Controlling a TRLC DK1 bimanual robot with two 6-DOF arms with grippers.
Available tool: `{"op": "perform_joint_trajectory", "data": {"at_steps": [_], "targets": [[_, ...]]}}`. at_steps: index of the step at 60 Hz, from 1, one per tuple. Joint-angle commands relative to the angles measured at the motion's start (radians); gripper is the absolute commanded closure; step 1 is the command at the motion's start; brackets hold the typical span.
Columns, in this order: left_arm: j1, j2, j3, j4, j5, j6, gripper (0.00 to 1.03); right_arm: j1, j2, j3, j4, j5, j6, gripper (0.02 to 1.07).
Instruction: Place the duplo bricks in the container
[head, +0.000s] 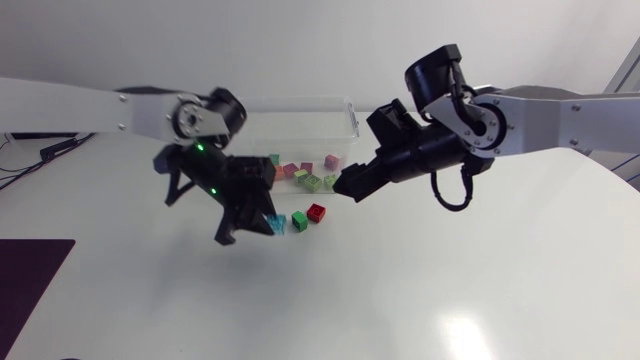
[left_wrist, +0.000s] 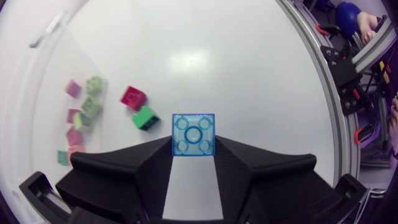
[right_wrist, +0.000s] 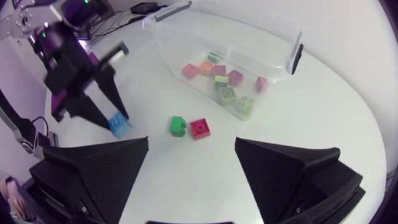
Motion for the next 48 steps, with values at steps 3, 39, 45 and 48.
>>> {"op": "perform_joint_trajectory", "data": {"at_steps": [3,39,45,48], "targets": [[0.072,-0.085,0.138,-0.041,0.052,0.004,0.77,0.029,0.043,-0.032,0.003,-0.001,-0.012,0.07],[0.203,0.283,0.640,0.250,0.151,-0.444,0.75,0.097,0.272,0.046,-0.008,0.077,-0.081,0.07],[0.203,0.346,0.712,0.266,0.144,-0.487,0.75,0.104,0.308,0.065,-0.002,0.095,-0.084,0.07],[0.203,0.367,0.733,0.267,0.139,-0.498,0.75,0.106,0.324,0.074,0.004,0.103,-0.086,0.07]]}}
